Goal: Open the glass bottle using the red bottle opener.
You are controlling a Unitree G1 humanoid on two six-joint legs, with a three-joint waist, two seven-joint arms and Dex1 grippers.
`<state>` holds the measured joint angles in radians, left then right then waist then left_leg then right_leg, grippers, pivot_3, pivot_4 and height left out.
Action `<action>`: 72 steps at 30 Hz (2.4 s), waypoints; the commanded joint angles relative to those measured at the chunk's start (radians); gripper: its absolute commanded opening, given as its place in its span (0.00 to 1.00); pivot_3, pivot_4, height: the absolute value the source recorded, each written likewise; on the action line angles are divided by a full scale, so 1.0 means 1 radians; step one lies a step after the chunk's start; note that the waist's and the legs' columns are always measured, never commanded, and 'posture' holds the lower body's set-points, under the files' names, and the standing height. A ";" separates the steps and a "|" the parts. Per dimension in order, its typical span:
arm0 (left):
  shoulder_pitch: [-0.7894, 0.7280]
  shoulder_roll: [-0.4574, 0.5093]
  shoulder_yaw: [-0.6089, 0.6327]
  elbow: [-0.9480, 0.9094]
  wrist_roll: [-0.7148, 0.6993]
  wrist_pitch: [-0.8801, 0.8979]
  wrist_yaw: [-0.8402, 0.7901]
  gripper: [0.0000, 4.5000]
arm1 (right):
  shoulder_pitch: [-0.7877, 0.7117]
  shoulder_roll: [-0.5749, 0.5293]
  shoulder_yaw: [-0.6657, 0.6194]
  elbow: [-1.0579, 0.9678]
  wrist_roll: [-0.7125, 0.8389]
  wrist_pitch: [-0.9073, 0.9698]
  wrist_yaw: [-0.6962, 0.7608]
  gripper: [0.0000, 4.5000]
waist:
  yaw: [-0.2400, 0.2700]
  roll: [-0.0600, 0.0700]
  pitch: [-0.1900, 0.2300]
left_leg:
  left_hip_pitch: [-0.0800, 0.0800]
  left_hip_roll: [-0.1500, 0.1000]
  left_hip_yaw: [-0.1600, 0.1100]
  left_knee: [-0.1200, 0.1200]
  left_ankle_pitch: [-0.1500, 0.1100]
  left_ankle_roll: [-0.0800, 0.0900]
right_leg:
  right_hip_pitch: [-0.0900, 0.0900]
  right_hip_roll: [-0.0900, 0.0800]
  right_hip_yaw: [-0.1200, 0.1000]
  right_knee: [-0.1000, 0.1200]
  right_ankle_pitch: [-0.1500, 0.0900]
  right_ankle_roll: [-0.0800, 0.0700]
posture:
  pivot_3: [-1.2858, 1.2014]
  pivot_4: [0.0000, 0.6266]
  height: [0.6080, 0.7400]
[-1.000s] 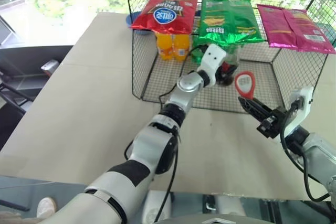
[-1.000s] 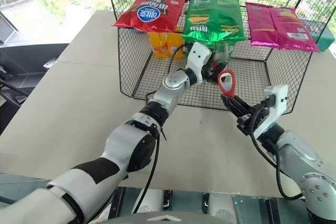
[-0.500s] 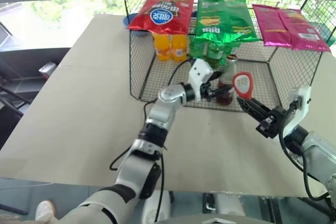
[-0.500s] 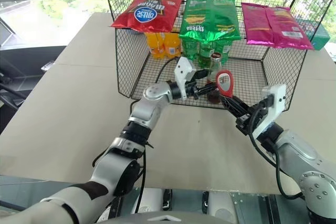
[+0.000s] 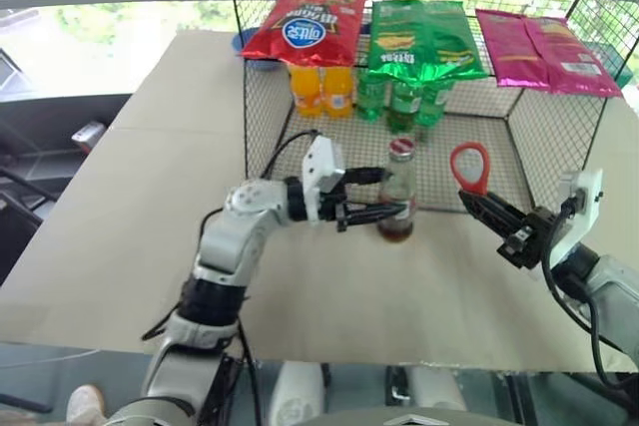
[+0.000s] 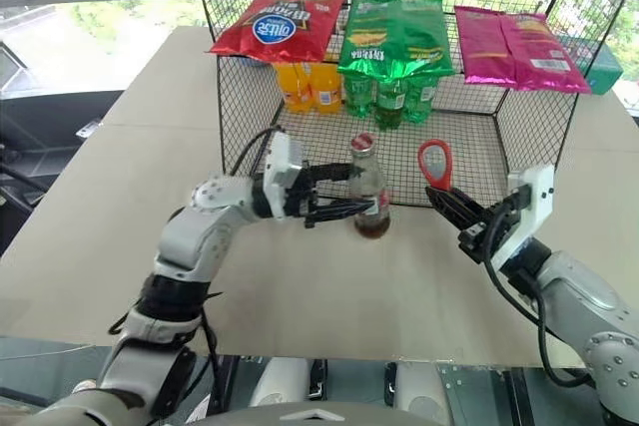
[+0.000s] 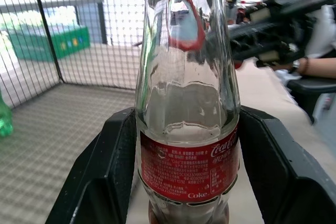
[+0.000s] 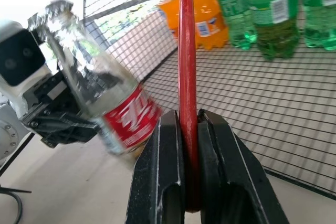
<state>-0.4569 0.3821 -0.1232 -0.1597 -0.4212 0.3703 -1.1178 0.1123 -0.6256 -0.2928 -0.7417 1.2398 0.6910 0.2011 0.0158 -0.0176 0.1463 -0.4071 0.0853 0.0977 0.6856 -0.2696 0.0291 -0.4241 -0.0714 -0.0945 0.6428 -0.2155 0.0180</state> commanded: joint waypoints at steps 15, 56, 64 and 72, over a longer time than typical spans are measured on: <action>0.141 0.047 -0.025 -0.011 0.019 -0.164 -0.006 0.99 | -0.022 -0.014 0.042 -0.042 -0.082 -0.031 0.072 0.00 | -0.001 0.000 0.000 | 0.007 0.000 0.001 -0.002 0.000 0.000 | 0.003 0.000 0.004 0.000 0.000 0.000 | 0.52 0.24 1.00; 0.028 0.008 -0.048 0.109 -0.020 -0.165 -0.127 0.51 | 0.059 -0.113 0.518 -0.053 -1.518 -0.715 0.042 0.00 | -0.001 0.000 0.001 | 0.006 0.000 0.004 -0.002 0.000 0.000 | 0.002 0.000 0.004 -0.001 -0.004 0.003 | 0.52 0.24 1.00; 0.030 0.007 -0.047 0.095 -0.027 -0.143 -0.120 0.51 | 0.031 -0.066 0.515 0.041 -1.585 -0.867 0.052 0.00 | -0.001 0.000 0.001 | 0.007 0.000 0.005 -0.003 0.000 0.000 | 0.003 0.000 0.004 -0.001 -0.004 0.002 | 0.52 0.24 1.00; 0.024 0.007 -0.052 0.073 -0.035 -0.114 -0.119 0.51 | 0.011 0.047 0.591 0.168 -1.655 -0.949 0.046 0.00 | 0.000 0.000 0.000 | 0.007 0.001 0.005 -0.003 0.000 0.000 | 0.003 0.000 0.004 -0.001 -0.005 0.002 | 0.52 0.24 1.00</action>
<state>-0.4091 0.4052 -0.1629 -0.0392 -0.4289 0.2469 -1.2423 0.1086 -0.5746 0.2263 -0.6070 -0.3772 -0.2128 0.2100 0.0154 -0.0174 0.1463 -0.3998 0.0859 0.1030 0.6831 -0.2698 0.0290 -0.4208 -0.0716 -0.0908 0.6417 -0.2202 0.0199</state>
